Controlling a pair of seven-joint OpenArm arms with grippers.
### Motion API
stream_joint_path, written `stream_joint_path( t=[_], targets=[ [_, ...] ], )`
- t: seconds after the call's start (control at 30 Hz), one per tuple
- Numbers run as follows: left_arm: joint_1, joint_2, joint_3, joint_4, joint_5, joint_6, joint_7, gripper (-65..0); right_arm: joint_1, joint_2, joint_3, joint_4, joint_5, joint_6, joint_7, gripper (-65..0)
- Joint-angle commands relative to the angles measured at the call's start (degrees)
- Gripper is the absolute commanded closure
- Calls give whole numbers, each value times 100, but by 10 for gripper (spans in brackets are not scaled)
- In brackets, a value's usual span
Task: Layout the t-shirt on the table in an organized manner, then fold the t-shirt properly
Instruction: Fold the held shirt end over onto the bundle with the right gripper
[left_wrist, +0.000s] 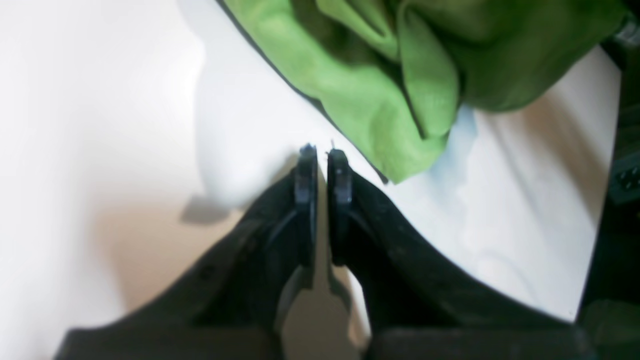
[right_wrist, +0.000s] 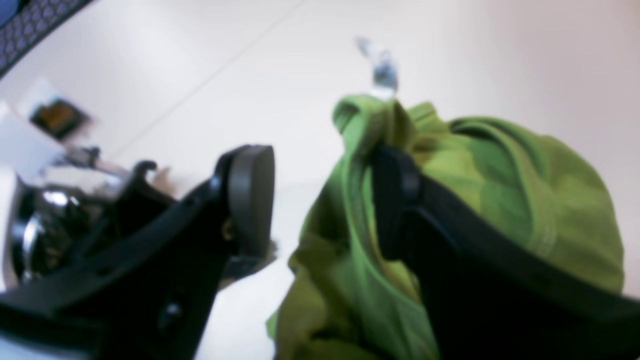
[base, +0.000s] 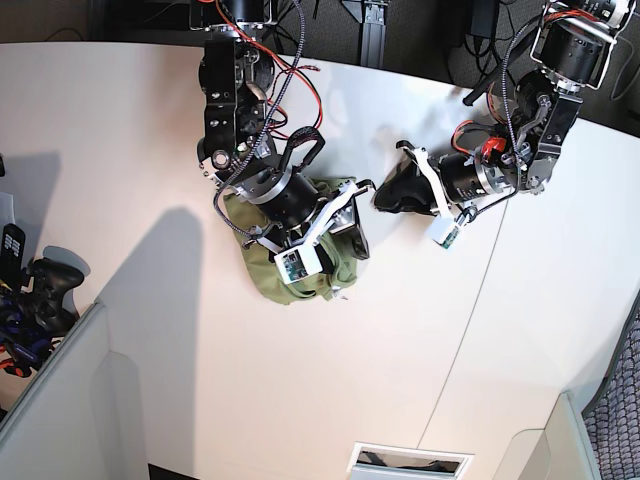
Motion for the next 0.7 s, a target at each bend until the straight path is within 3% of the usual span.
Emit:
stream_joint_path(
  t=[0.0, 0.37, 0.67],
  targets=[
    [-107, -52, -37, 118, -131, -87, -103, -39, 125, -31, -61, 101, -2, 2, 140, -312],
    [-107, -404, -929, 118, -431, -87, -33, -39, 120, -50, -1167, 90, -109, 2, -13, -312],
    [-109, -566, -1051, 155, -592, -87, 66, -39, 238, -439, -1478, 330, -118, -2, 120, -312]
  ],
)
